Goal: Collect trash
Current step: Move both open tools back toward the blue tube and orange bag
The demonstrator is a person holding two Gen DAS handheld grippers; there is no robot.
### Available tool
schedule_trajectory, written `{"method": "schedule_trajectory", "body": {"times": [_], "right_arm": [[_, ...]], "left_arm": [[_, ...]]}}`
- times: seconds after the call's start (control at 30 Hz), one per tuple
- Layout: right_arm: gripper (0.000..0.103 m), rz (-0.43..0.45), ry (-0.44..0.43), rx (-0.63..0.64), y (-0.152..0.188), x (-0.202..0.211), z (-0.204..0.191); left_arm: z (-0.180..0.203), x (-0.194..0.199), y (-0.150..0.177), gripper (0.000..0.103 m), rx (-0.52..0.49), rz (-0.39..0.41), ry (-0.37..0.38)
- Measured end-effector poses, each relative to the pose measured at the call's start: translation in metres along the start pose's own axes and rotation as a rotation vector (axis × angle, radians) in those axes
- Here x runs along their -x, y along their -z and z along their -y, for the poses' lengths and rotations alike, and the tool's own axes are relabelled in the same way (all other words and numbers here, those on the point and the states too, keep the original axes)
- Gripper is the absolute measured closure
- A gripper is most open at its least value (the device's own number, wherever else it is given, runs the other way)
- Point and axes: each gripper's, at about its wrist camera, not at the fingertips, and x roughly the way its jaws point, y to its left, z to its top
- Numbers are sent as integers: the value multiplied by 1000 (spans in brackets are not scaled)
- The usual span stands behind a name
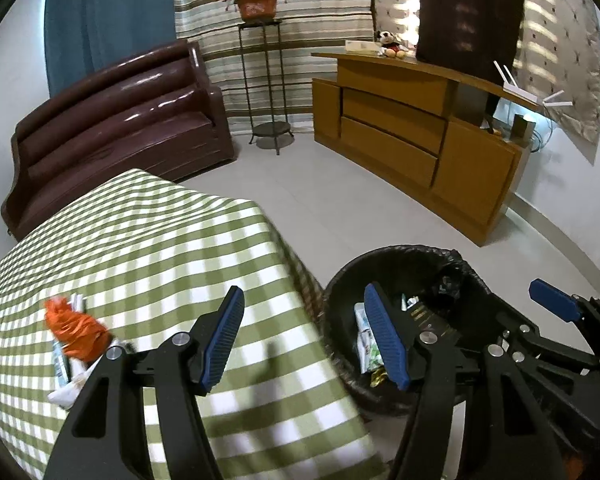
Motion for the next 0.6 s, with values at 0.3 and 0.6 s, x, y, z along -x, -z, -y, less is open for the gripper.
{"method": "schedule_trajectory", "body": {"times": [0.3,0.6], "right_arm": [[41,10,-36,34,1,15,-31],[41,14,-89,89,6,28,-75]], "left_arm": [[-40,24,14,41,59,5,-51],[-94,48,37,40,139,2,-128]]}}
